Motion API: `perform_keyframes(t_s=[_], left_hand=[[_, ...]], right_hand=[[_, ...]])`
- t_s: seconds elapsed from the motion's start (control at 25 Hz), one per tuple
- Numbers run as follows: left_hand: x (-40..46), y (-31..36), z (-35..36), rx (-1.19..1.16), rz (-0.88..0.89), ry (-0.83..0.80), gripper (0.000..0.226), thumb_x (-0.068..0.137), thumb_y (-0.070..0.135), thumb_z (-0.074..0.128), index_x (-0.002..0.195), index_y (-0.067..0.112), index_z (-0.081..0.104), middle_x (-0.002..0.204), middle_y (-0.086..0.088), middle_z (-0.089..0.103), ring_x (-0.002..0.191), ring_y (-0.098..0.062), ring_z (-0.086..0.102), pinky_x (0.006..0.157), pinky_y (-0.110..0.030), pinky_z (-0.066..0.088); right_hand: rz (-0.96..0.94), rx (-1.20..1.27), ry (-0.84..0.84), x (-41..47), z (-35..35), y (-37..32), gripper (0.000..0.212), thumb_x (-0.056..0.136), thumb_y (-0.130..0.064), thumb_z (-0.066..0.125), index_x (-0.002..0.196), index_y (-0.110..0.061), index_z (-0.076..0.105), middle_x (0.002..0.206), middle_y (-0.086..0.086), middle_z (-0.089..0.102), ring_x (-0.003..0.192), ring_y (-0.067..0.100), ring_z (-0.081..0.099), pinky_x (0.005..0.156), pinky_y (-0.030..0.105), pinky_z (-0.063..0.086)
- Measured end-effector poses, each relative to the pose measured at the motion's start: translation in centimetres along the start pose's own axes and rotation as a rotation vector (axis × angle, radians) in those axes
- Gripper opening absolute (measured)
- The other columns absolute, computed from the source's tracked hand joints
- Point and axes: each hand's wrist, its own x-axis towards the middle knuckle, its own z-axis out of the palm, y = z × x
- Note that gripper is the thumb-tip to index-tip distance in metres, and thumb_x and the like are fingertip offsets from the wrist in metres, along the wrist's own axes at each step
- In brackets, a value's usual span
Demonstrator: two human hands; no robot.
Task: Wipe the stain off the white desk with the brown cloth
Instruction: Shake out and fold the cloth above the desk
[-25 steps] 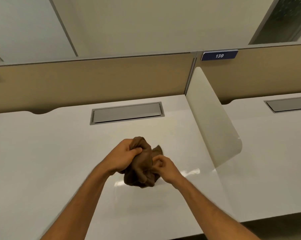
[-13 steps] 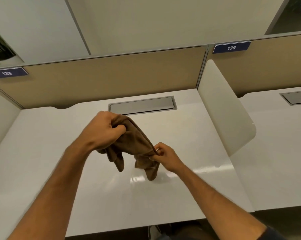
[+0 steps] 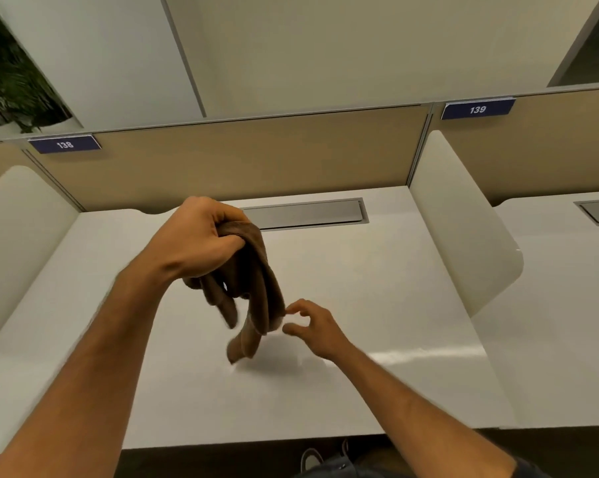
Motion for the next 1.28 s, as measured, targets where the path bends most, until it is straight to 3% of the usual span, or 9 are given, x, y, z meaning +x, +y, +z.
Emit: perform_keyframes(t_s=[0.12, 0.24, 0.32, 0.48, 0.6, 0.72, 0.84, 1.04, 1.28], left_hand=[[-0.9, -0.1, -2.0, -0.027, 0.050, 0.118, 0.031, 0.076, 0.015, 0.052, 0.087, 0.033, 0.075, 0.078, 0.017, 0.074, 0.081, 0.003, 0.069, 0.061, -0.005, 0.052], [-1.9, -0.5, -3.5, -0.077, 0.079, 0.175, 0.033, 0.077, 0.013, 0.053, 0.089, 0.037, 0.072, 0.087, 0.020, 0.074, 0.078, 0.007, 0.068, 0.062, -0.004, 0.051], [-2.2, -0.6, -3.7, -0.108, 0.092, 0.210, 0.030, 0.078, 0.012, 0.053, 0.090, 0.030, 0.075, 0.088, 0.021, 0.074, 0.075, 0.001, 0.068, 0.061, -0.006, 0.051], [-2.4, -0.9, -4.1, -0.115, 0.120, 0.277, 0.029, 0.081, 0.008, 0.053, 0.096, 0.020, 0.075, 0.082, 0.033, 0.072, 0.076, 0.007, 0.067, 0.063, -0.005, 0.049], [-2.5, -1.6, -4.3, -0.123, 0.131, 0.316, 0.029, 0.082, 0.007, 0.052, 0.096, 0.020, 0.075, 0.083, 0.032, 0.073, 0.077, 0.007, 0.068, 0.065, -0.004, 0.050], [-2.3, -2.5, -4.2, -0.097, 0.117, 0.327, 0.029, 0.084, 0.008, 0.054, 0.096, 0.023, 0.075, 0.081, 0.026, 0.074, 0.077, 0.005, 0.068, 0.064, -0.005, 0.050], [-2.2, -4.5, -4.9, 0.076, 0.068, 0.299, 0.035, 0.088, -0.001, 0.059, 0.095, 0.030, 0.073, 0.081, 0.016, 0.071, 0.076, -0.008, 0.068, 0.062, -0.016, 0.052], [-1.7, -8.8, -4.7, 0.233, -0.166, 0.167, 0.041, 0.089, -0.003, 0.061, 0.098, 0.035, 0.071, 0.087, 0.005, 0.069, 0.078, -0.014, 0.060, 0.061, -0.021, 0.044], [0.0, -10.8, -3.7, 0.204, -0.255, 0.132, 0.045, 0.083, -0.009, 0.055, 0.087, 0.032, 0.071, 0.079, 0.007, 0.068, 0.069, -0.016, 0.064, 0.046, -0.022, 0.045]], right_hand=[[0.031, 0.054, 0.084, 1.2, -1.2, -1.0, 0.013, 0.086, -0.017, 0.072, 0.097, -0.018, 0.066, 0.112, -0.007, 0.070, 0.107, 0.010, 0.062, 0.095, 0.032, 0.044], [0.001, -0.034, -0.083, 1.8, -1.8, -2.2, 0.058, 0.086, -0.032, 0.076, 0.137, -0.037, 0.050, 0.148, -0.019, 0.047, 0.129, 0.002, 0.042, 0.106, 0.029, 0.036], [-0.057, -0.155, -0.166, 2.4, -0.5, -2.8, 0.076, 0.087, -0.036, 0.078, 0.152, -0.034, 0.039, 0.159, -0.009, 0.039, 0.137, 0.008, 0.037, 0.112, 0.032, 0.033], [0.025, -0.202, -0.184, 2.2, 1.1, -1.4, 0.061, 0.083, -0.026, 0.078, 0.139, -0.019, 0.056, 0.139, 0.006, 0.059, 0.126, 0.027, 0.056, 0.106, 0.042, 0.049], [0.058, -0.188, -0.158, 0.9, 0.8, 0.1, 0.043, 0.088, -0.021, 0.069, 0.131, -0.019, 0.067, 0.131, 0.001, 0.068, 0.118, 0.021, 0.063, 0.103, 0.039, 0.051], [0.042, -0.152, -0.057, 1.1, -1.3, 0.5, 0.023, 0.094, -0.012, 0.059, 0.104, -0.014, 0.080, 0.105, 0.001, 0.078, 0.099, 0.018, 0.070, 0.094, 0.040, 0.055], [0.022, -0.047, 0.115, 1.3, -7.0, 0.7, 0.019, 0.097, -0.003, 0.057, 0.087, -0.009, 0.073, 0.083, 0.006, 0.071, 0.081, 0.023, 0.065, 0.083, 0.044, 0.055], [-0.049, -0.254, 0.393, 1.1, -18.5, -1.5, 0.018, 0.105, -0.022, 0.052, 0.095, -0.023, 0.067, 0.092, -0.004, 0.068, 0.086, 0.007, 0.062, 0.076, 0.025, 0.049], [0.111, -0.588, 0.040, -0.6, -26.3, -5.6, 0.026, 0.081, -0.054, 0.078, 0.086, -0.029, 0.075, 0.082, -0.003, 0.070, 0.078, 0.017, 0.065, 0.069, 0.031, 0.053]])
